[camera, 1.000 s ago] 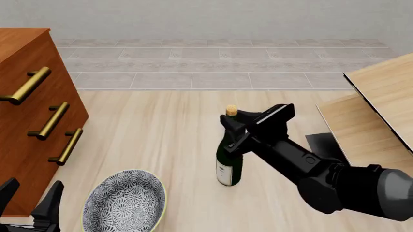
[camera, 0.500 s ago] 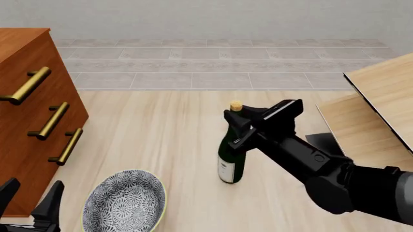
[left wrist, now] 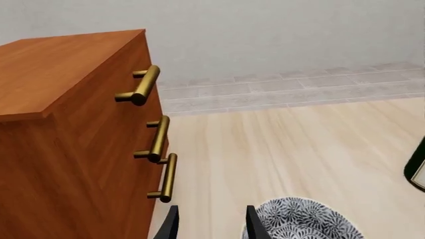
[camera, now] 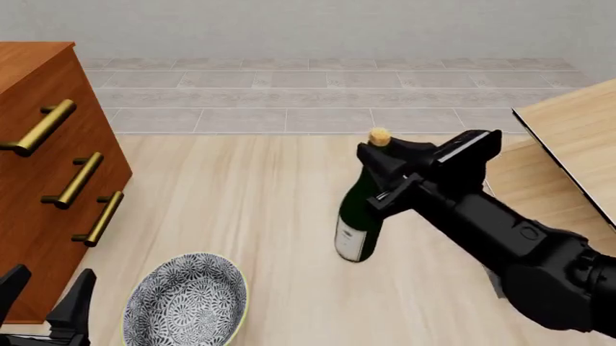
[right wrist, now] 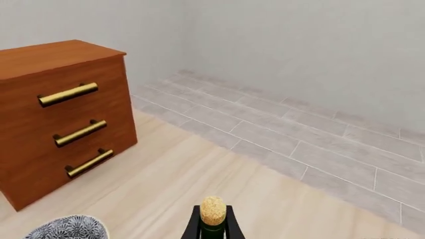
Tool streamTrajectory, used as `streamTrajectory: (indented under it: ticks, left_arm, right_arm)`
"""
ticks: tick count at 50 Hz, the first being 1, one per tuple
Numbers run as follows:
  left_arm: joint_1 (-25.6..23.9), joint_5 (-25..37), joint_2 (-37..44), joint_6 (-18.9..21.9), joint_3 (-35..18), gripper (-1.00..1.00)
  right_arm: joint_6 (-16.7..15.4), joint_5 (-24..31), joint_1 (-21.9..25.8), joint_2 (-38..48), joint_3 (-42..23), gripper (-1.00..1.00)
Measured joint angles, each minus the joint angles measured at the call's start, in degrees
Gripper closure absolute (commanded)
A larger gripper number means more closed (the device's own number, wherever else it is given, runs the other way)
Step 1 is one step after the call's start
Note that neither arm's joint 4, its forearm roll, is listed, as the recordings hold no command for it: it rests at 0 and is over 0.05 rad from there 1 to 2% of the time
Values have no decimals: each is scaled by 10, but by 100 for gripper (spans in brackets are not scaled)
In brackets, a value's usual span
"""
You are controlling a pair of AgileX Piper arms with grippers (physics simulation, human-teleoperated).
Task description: Put the wine bottle on the wine rack.
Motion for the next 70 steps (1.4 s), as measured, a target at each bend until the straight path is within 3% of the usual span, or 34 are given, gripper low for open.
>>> streamTrajectory:
  ticks: [42, 70]
  left_arm:
    - [-7, -5, 0, -7, 0, -100]
    - [-9, -10, 0, -9, 0, -100]
  right_arm:
    - [-3, 130, -79, -118, -37, 100]
    - [22, 228, -176, -178, -89, 100]
